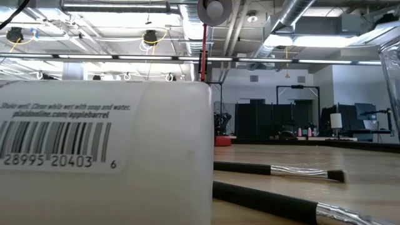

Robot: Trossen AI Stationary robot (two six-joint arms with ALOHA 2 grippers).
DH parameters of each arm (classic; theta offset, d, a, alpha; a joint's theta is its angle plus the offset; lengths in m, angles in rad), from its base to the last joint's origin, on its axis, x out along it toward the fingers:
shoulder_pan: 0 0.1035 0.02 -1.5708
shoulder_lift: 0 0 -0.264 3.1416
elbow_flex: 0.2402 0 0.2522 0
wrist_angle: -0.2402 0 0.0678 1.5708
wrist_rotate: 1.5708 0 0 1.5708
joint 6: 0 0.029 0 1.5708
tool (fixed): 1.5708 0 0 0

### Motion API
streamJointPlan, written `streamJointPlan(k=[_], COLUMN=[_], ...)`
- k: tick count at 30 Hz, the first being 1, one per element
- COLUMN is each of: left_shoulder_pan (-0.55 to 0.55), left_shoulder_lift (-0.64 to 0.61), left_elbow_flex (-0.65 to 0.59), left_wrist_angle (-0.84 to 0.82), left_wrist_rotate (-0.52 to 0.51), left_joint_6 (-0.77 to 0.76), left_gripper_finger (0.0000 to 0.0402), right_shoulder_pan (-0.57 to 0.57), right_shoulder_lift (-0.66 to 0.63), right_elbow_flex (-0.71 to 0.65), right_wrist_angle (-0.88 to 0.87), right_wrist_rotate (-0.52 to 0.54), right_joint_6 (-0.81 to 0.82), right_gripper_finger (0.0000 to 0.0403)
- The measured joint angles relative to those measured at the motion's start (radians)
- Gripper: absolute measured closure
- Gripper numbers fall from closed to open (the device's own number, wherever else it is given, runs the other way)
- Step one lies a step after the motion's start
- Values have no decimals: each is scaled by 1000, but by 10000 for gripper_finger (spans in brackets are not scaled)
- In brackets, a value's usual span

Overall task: Pick & Place Paint Supplies
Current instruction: Adjust the black paint bottle in the transparent bin

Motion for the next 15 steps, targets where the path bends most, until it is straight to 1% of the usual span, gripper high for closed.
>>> streamJointPlan(k=[8,15], left_shoulder_pan=[0,0], left_shoulder_lift=[0,0], left_elbow_flex=[0,0], left_wrist_angle=[0,0], left_wrist_rotate=[3,4], left_joint_6=[0,0], left_gripper_finger=[192,192], right_shoulder_pan=[-1,-1], right_shoulder_lift=[1,1], right_elbow_flex=[-1,-53], right_wrist_angle=[-69,-40], right_wrist_rotate=[35,35], right_joint_6=[-21,-15], right_gripper_finger=[94,110])
